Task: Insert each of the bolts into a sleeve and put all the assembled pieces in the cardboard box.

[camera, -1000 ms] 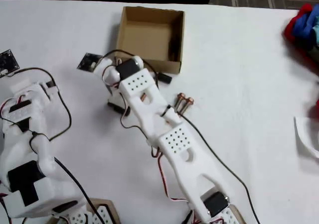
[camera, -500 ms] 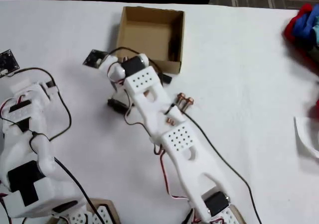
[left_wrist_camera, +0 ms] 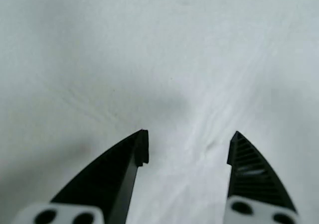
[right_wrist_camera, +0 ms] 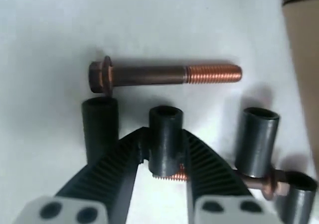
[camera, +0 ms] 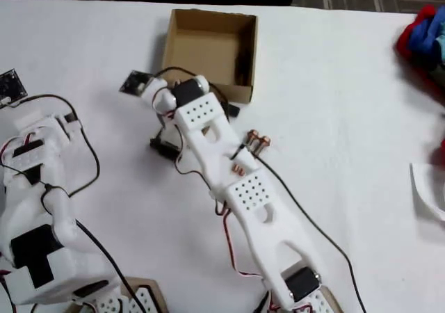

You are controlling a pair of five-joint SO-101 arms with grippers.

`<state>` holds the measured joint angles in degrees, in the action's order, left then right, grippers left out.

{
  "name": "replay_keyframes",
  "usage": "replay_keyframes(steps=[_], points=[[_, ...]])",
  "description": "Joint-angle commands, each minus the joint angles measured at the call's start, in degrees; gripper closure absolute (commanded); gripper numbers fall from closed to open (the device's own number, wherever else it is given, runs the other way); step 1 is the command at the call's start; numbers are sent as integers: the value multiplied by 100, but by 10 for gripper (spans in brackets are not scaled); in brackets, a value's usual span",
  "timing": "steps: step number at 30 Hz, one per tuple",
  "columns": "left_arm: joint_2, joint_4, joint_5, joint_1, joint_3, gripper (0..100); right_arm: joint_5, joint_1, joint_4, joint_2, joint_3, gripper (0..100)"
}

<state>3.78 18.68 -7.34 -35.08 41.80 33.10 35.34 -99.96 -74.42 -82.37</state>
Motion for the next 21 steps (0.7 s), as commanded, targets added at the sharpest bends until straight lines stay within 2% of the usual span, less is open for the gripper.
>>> replay_keyframes(steps=[1,8,21], points=[[35,35,44,53,-251,729,-62,-92,-127,382,-62,888],[35,35,44,53,-251,729,-62,-66,-127,936,0,898],[35,35,44,53,-251,729,-35,-101,-92,391,220,898]])
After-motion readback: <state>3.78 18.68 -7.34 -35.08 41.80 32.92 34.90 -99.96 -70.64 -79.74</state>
